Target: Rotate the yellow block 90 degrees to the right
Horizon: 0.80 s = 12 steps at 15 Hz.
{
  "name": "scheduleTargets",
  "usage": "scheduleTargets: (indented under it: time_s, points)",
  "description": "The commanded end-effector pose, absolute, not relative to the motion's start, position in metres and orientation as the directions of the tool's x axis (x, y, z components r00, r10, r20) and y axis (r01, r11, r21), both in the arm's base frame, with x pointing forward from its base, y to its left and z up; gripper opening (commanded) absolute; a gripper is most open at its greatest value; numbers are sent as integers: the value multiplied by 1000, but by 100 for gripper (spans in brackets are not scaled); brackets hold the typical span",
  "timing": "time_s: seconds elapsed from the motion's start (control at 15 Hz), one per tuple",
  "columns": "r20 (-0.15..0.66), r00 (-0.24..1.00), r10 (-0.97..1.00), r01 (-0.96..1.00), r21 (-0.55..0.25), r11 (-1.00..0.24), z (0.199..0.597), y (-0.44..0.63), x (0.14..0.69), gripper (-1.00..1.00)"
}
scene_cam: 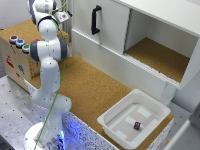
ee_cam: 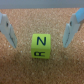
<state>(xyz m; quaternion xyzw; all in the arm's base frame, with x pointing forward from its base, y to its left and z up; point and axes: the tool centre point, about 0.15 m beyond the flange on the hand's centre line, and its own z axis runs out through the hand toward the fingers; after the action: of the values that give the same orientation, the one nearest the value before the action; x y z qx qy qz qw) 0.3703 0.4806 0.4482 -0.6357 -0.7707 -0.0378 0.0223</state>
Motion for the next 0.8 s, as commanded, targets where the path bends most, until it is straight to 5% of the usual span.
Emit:
scheduleTargets:
  time_s: [0.0,0.13,0.2,0.73]
  points:
    - [-77,-236,969,972,-35,234,442,502,382,100]
    - [-77,-238,968,971,-37,236,439,504,381,100]
    - [-78,-240,968,971,-35,238,438,505,381,-100]
    - [-121,-243,963,970,-38,240,440,506,376,-100]
